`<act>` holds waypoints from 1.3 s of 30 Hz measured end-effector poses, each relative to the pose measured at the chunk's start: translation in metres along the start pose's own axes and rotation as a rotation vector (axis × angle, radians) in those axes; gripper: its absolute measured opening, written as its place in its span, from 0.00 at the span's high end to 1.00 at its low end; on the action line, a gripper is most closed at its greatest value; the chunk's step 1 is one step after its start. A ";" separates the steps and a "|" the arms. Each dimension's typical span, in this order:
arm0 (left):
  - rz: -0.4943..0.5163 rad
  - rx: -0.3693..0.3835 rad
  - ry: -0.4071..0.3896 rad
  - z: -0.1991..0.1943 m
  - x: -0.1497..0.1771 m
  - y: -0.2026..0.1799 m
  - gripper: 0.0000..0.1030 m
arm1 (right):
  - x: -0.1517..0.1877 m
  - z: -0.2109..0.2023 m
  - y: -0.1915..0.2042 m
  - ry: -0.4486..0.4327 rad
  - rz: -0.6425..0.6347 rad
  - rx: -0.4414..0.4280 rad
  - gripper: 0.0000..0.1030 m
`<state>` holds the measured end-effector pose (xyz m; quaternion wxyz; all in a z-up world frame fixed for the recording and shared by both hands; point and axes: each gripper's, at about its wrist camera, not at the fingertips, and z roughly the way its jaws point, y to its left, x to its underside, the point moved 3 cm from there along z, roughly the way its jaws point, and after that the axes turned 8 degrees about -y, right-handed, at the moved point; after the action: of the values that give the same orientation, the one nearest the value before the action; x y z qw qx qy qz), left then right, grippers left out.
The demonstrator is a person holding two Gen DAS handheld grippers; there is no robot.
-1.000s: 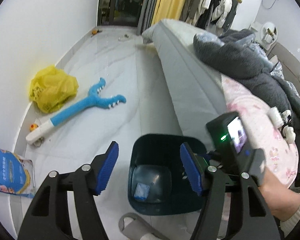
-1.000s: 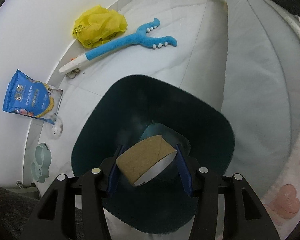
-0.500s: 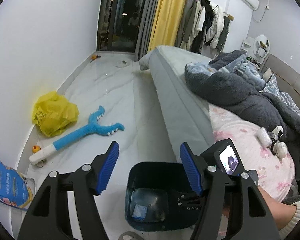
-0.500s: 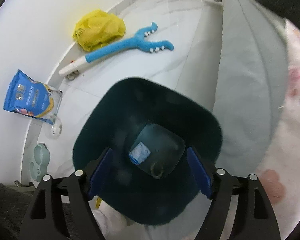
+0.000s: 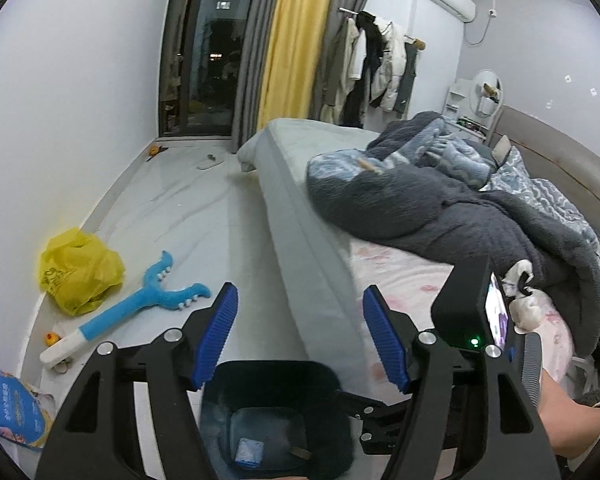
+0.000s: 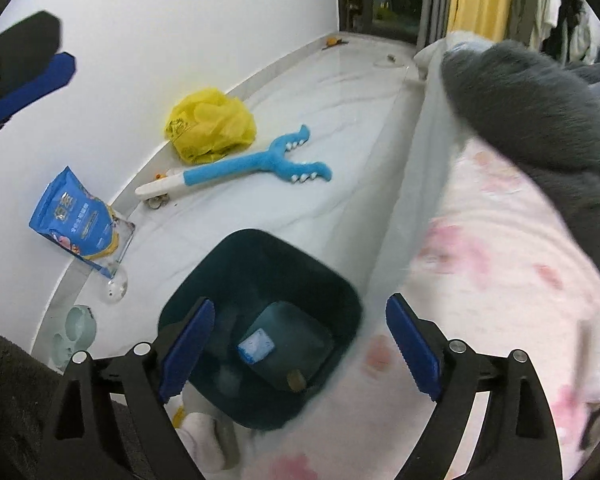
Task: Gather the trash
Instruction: 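Move the left gripper to the bubble-wrap roll and close on it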
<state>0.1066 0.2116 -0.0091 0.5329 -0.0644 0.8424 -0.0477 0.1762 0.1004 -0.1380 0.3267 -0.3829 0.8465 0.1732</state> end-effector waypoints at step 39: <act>-0.041 0.205 0.216 0.103 0.028 -0.157 0.17 | 0.059 -0.147 -0.205 -0.152 -0.034 0.307 0.10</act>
<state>0.1966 0.0512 -0.0551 0.4419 -0.0213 0.8840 -0.1508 0.2419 -0.1431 -0.0805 0.4472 -0.3285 0.8294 0.0646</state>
